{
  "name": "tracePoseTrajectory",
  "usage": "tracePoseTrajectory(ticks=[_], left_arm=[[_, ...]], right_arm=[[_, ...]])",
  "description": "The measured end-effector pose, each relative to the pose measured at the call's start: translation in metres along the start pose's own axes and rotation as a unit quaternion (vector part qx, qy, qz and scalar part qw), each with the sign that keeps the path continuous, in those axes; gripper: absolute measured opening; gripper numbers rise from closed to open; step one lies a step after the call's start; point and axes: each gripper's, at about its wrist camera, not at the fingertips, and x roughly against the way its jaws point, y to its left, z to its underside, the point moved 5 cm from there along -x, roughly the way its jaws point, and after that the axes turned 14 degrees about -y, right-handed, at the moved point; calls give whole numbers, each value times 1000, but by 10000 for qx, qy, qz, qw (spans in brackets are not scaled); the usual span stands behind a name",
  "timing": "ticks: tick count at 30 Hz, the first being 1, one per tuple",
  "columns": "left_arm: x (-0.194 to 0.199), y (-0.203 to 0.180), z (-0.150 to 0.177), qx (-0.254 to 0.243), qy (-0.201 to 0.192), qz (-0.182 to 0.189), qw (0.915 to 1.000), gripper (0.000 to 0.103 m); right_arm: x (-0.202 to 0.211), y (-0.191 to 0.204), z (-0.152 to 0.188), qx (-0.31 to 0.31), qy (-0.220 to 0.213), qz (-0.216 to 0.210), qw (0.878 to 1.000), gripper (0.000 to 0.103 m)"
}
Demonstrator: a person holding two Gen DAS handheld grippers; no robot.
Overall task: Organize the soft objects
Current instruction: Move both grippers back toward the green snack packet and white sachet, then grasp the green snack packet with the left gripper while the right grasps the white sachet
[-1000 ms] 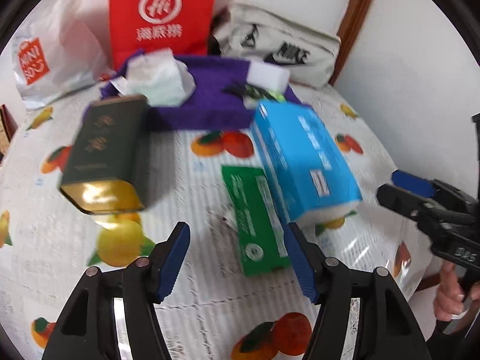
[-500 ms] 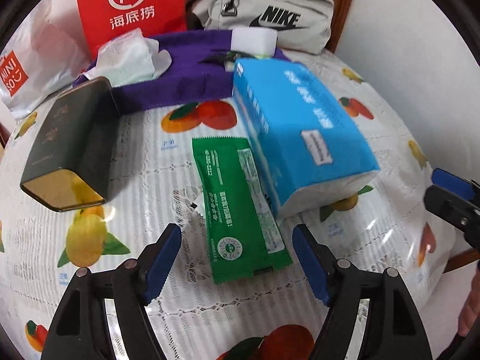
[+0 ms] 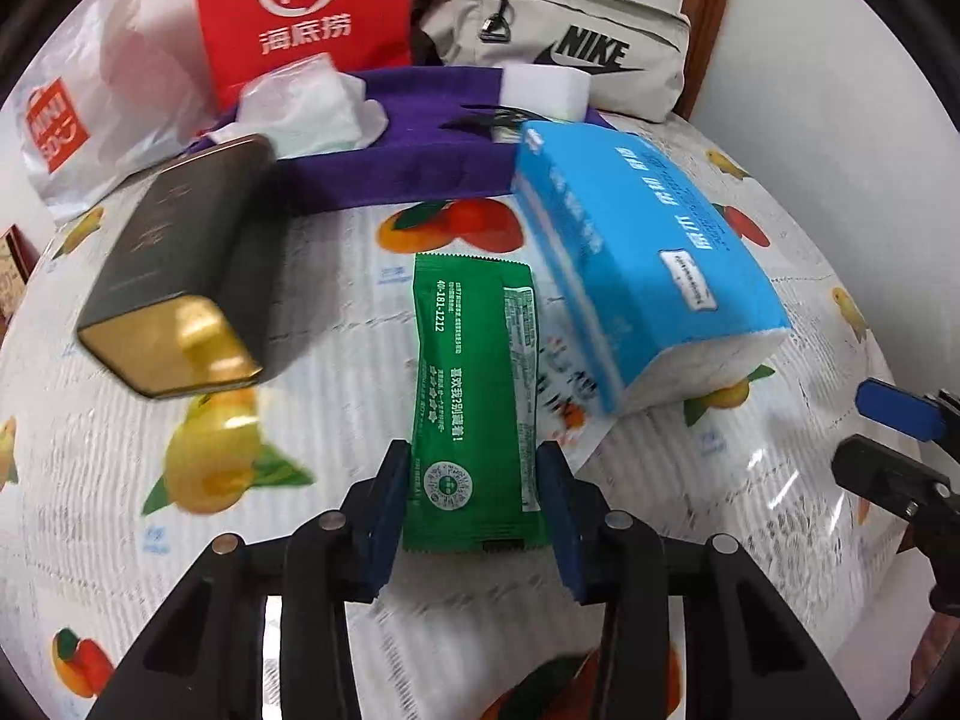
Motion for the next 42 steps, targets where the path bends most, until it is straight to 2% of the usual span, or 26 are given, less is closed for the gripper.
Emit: tracePoseTrajectory(ticks=[8, 11, 14, 19, 25, 28, 30, 34, 42], left_arm=[[28, 48, 24, 210, 62, -327, 9992, 39], [37, 63, 33, 310, 92, -266, 9991, 39], [45, 73, 40, 295, 56, -412, 9987, 39], [52, 88, 46, 435, -11, -354, 9984, 39], [56, 110, 49, 698, -91, -302, 9971, 39], [56, 116, 48, 831, -109, -211, 9963, 39], [56, 117, 48, 873, -115, -152, 9960, 39], [56, 120, 48, 937, -147, -86, 9955, 39], [57, 124, 49, 994, -175, -46, 9949, 39]], right_arm=[[-15, 53, 7, 424, -33, -463, 9980, 64], [-28, 69, 11, 608, -37, -469, 9970, 64], [-40, 86, 13, 824, -118, -431, 9956, 64], [-61, 113, 16, 1514, -266, -123, 9880, 54], [-77, 120, 17, 1798, -429, 251, 9824, 50], [-81, 122, 15, 1882, -493, 397, 9801, 36], [-84, 123, 15, 1900, -510, 488, 9792, 19], [-86, 121, 14, 1867, -480, 590, 9795, 2], [-64, 115, 19, 1357, -243, 72, 9904, 0]])
